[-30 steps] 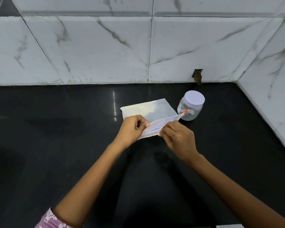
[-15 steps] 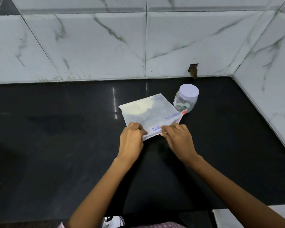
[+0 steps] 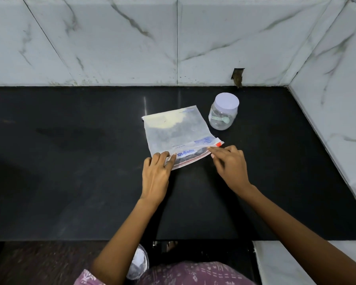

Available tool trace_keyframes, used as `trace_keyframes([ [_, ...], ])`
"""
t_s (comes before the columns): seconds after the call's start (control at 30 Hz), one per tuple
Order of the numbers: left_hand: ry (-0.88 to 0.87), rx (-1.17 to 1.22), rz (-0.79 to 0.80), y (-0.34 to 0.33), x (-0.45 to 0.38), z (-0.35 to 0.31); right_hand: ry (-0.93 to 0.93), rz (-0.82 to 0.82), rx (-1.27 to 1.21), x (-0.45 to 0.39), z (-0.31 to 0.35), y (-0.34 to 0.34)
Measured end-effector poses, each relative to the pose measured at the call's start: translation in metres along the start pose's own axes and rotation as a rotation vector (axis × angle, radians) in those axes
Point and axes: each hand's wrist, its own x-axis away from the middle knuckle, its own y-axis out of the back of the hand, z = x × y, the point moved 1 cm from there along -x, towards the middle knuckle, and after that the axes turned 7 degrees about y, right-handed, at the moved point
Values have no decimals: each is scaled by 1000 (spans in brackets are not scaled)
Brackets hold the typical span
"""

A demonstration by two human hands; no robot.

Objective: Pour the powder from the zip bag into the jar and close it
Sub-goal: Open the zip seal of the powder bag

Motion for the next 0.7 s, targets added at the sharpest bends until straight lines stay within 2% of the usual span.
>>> trace_keyframes([
  [0.17,11,-5,22,-6,9,-4,-329,127,-358,14,-12,-7],
  [0.27,19,79,51,-7,12,-10,-407,89,-617,15,-13,-3],
  [0.33,5,148,68,-8,12,-18,-433,45,-679,14,-14,0],
  [0.57,81,391,77,-11,-17,-55,-371,-48,-451,-4,-30,17],
  [0.7,118,478,46,-16,-48,-70,-317,-201,-207,-49,-39,27],
])
